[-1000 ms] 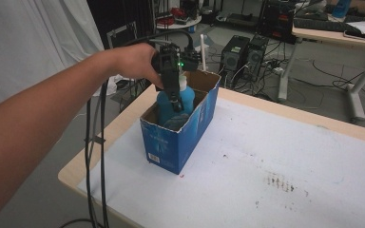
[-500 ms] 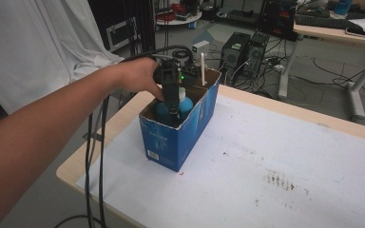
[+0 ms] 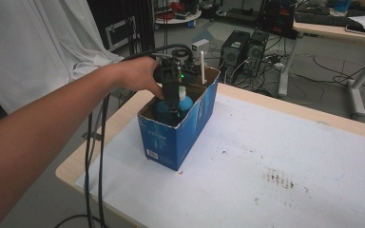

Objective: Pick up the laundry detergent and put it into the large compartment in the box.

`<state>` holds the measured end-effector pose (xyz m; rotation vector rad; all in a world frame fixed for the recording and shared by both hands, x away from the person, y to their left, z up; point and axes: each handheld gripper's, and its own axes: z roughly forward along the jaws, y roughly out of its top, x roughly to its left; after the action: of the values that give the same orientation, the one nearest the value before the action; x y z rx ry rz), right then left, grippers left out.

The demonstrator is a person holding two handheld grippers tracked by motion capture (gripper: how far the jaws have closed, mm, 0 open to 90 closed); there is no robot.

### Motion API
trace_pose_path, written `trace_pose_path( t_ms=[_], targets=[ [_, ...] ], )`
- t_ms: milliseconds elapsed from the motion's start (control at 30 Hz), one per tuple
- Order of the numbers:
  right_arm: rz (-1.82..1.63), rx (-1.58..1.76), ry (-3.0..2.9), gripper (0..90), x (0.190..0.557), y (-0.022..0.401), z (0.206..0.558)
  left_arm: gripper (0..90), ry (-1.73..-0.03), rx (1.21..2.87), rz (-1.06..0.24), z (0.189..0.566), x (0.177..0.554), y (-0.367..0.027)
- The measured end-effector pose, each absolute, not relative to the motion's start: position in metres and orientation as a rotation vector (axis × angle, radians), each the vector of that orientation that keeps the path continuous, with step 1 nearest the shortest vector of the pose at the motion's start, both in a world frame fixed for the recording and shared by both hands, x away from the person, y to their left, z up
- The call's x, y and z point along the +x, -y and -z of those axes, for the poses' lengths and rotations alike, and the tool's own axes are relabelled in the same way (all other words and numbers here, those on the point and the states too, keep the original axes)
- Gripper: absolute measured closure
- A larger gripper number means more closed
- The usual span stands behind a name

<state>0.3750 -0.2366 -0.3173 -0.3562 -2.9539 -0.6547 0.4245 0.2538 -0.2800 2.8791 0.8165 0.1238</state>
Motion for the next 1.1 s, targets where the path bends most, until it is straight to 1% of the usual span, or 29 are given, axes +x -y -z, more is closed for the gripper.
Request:
trace_pose_path(
  t_ms=[167,233,333,400,467,600,700,767,833,1000,1033,1100],
  targets=[
    [0.655,-0.347,2.955,1.5,0.375,0.236,0.317,37.3,-0.835,2.870,-0.124,0.279,0.426,-0.255],
    [0.654,-0.350,2.956,1.5,0.375,0.236,0.317,33.2,-0.861,2.842,-0.129,0.277,0.426,-0.257],
    [0.655,-0.348,2.956,1.5,0.375,0.236,0.317,29.7,-0.873,2.808,-0.123,0.270,0.425,-0.260],
    [0.643,-0.352,2.956,1.5,0.374,0.235,0.317,29.6,-0.880,2.796,-0.127,0.264,0.424,-0.263],
    [0.646,-0.344,2.956,1.5,0.374,0.234,0.318,23.0,-0.901,2.773,-0.135,0.257,0.423,-0.265],
    [0.644,-0.338,2.957,1.5,0.374,0.232,0.318,22.7,-0.895,2.737,-0.165,0.239,0.418,-0.266],
    [0.643,-0.335,2.957,1.5,0.374,0.232,0.317,22.7,-0.847,2.711,-0.166,0.223,0.411,-0.264],
    [0.643,-0.341,2.956,1.5,0.373,0.232,0.317,22.7,-0.834,2.701,-0.201,0.213,0.407,-0.261],
    [0.649,-0.336,2.959,1.5,0.373,0.232,0.317,22.7,-0.841,2.694,-0.215,0.202,0.404,-0.257],
    [0.650,-0.336,2.963,1.5,0.373,0.231,0.315,22.7,-0.774,2.703,-0.246,0.178,0.399,-0.238],
    [0.650,-0.336,2.963,1.5,0.373,0.231,0.315,22.7,-0.774,2.703,-0.246,0.178,0.399,-0.238],
    [0.660,-0.337,2.965,1.5,0.372,0.231,0.314,22.7,-0.703,2.710,-0.205,0.170,0.399,-0.225]
  ],
)
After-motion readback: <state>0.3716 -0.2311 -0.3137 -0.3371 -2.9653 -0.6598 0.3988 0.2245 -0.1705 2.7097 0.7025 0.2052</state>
